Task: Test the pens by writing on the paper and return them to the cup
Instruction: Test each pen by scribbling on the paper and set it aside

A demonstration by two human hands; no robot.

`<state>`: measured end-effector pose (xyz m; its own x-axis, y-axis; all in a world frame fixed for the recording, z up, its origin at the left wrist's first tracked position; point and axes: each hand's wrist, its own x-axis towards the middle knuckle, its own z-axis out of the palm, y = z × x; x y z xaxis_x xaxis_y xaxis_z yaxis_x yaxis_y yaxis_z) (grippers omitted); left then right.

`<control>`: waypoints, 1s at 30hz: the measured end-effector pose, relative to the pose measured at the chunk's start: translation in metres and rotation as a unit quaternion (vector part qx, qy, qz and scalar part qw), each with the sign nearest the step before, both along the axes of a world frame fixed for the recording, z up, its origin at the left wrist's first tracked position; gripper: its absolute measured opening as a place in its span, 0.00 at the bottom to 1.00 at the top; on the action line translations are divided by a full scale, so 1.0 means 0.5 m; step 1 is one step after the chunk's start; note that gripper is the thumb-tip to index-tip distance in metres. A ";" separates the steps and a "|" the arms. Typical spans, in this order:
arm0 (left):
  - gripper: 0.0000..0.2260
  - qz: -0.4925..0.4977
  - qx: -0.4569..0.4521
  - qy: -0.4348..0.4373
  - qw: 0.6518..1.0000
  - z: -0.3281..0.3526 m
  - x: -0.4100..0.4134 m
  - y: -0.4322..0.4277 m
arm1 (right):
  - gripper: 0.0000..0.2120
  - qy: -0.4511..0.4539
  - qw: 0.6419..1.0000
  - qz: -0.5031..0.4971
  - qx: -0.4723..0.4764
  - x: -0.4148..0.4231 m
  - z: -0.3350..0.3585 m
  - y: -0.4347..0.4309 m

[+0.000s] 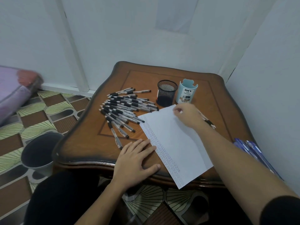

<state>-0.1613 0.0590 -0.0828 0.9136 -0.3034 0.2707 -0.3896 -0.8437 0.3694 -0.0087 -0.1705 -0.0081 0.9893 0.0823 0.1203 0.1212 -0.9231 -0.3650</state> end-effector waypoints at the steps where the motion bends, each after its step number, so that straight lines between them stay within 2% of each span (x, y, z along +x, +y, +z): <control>1: 0.29 0.000 0.000 0.000 1.000 0.000 0.000 0.000 | 0.08 0.037 0.996 0.051 0.068 -0.005 -0.002 0.038; 4: 0.29 0.001 -0.003 0.002 1.000 0.004 0.000 -0.001 | 0.09 0.074 0.975 0.117 0.171 -0.016 -0.018 0.142; 7: 0.29 -0.005 0.007 0.009 1.000 0.007 0.000 0.001 | 0.10 0.080 0.980 0.111 0.145 -0.016 -0.053 0.202; 10: 0.30 -0.009 0.008 0.014 1.000 0.011 -0.001 0.002 | 0.04 0.056 0.986 0.081 0.138 -0.013 -0.066 0.211; 12: 0.30 -0.009 0.006 0.015 1.000 0.010 -0.002 0.002 | 0.05 0.059 0.978 0.075 0.187 -0.014 -0.058 0.196; 14: 0.29 -0.005 0.003 0.011 1.000 0.008 -0.002 0.001 | 0.05 0.064 0.956 0.050 0.283 -0.020 -0.035 0.169; 16: 0.29 -0.002 0.005 0.006 1.000 0.006 -0.003 0.000 | 0.04 0.070 0.907 -0.001 0.416 -0.034 -0.003 0.134; 19: 0.30 -0.002 0.015 0.008 1.000 0.004 -0.001 0.000 | 0.02 0.064 0.784 -0.063 0.615 -0.061 0.038 0.077; 21: 0.31 -0.002 0.020 0.009 1.000 0.003 0.000 0.001 | 0.02 0.036 0.722 -0.069 0.688 -0.090 0.057 0.042; 23: 0.32 -0.002 0.023 0.016 1.000 0.003 0.000 0.001 | 0.08 0.020 0.693 -0.071 0.717 -0.127 0.066 0.018; 25: 0.33 -0.001 0.025 0.025 0.999 0.004 -0.001 0.000 | 0.10 0.024 0.703 -0.074 0.707 -0.165 0.067 0.003; 28: 0.34 0.001 0.031 0.028 0.999 0.005 -0.001 -0.001 | 0.05 0.038 0.745 -0.077 0.661 -0.214 0.057 -0.006; 30: 0.35 0.004 0.032 0.032 0.999 0.006 -0.003 -0.001 | 0.07 0.032 0.745 -0.078 0.662 -0.241 0.041 -0.007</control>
<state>-0.1626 0.0585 -0.0800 0.9307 -0.3118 0.1912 -0.3606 -0.8693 0.3381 -0.1293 -0.1742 0.0125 0.9817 -0.1825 -0.0546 -0.0074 0.2498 -0.9683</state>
